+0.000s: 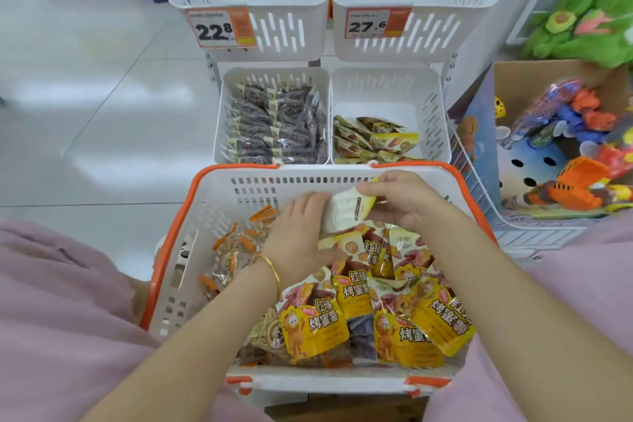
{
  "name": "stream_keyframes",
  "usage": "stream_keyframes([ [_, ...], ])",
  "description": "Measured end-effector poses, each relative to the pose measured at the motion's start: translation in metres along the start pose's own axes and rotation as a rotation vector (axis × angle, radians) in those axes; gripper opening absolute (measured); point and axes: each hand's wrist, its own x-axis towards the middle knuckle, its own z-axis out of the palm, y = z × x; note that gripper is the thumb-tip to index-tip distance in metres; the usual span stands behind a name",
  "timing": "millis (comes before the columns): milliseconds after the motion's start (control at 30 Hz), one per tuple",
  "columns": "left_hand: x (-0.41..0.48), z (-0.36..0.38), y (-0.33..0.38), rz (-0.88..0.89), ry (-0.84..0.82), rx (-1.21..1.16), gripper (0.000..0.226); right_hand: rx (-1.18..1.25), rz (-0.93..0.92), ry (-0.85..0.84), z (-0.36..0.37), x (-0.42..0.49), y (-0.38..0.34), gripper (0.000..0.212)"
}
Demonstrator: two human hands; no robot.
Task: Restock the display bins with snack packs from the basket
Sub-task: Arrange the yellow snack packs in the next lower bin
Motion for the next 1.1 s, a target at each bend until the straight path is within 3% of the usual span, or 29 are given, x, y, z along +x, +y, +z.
stream_keyframes([
  [67,0.002,-0.002,-0.006,-0.034,0.05,-0.072,0.061,0.124,0.069,-0.068,0.004,0.0,0.0,0.014],
  [133,0.003,-0.011,-0.009,-0.203,0.022,-0.334,0.037,0.11,0.078,-0.018,0.005,0.005,0.004,0.029],
  [200,0.005,-0.018,-0.016,-0.397,-0.003,-0.699,0.035,-0.244,-0.023,0.107,0.004,0.013,0.02,0.03],
  [267,0.005,-0.02,-0.027,-0.479,0.014,-0.835,0.043,-0.767,-0.179,0.126,0.007,0.02,0.044,0.027],
  [400,0.002,-0.019,-0.035,-0.501,0.005,-0.983,0.045,-1.431,-0.333,-0.156,0.018,0.03,0.09,0.041],
  [500,-0.001,-0.022,-0.036,-0.496,0.006,-1.113,0.046,-1.728,-0.411,-0.216,0.021,0.03,0.095,0.053],
  [600,-0.001,-0.023,-0.037,-0.506,0.034,-1.188,0.04,-1.615,-0.497,-0.101,0.018,0.036,0.084,0.039],
  [700,0.001,-0.023,-0.037,-0.506,0.084,-1.197,0.032,-1.175,-0.305,-0.161,0.004,0.034,0.055,0.018],
  [800,0.005,-0.021,-0.038,-0.519,0.185,-1.163,0.032,-0.919,-0.25,-0.159,-0.022,0.023,0.023,0.012],
  [933,0.011,-0.018,-0.032,-0.52,0.29,-1.119,0.023,-0.76,-0.316,-0.128,-0.047,0.0,-0.009,0.009],
  [1100,0.02,-0.011,-0.013,-0.395,0.065,-1.034,0.033,-0.566,-0.39,-0.08,-0.05,-0.006,-0.014,0.011],
])
